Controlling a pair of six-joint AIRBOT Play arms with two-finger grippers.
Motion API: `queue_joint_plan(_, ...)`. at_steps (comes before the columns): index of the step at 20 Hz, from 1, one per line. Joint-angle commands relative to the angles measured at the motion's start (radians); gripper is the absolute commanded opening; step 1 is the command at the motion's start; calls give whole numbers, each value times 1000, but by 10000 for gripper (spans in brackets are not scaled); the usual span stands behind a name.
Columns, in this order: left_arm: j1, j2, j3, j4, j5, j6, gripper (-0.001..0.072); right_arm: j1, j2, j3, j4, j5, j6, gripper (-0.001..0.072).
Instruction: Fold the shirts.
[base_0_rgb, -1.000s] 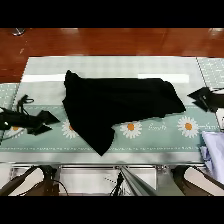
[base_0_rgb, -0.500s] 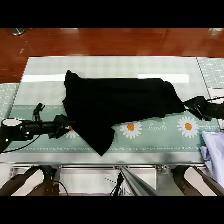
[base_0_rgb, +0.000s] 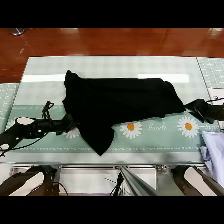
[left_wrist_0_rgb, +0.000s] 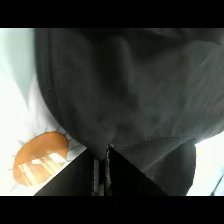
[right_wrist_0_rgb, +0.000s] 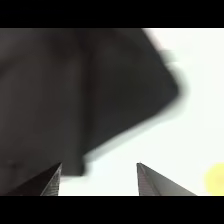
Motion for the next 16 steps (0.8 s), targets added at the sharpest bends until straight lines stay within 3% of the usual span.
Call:
queue_joint_plan(1, -12, -3, 19, -21, -26, 21, 22, -1, -56, 0, -187, -80, 128, 556)
queue_joint_plan(7, -13, -3, 21, -22, -46, 20, 22, 0, -248, 58, -30, -71, 30, 556)
queue_joint_plan(16, -13, -3, 24, -23, -46, 20, 22, 0, -496, 291, -5, 44, 28, 555)
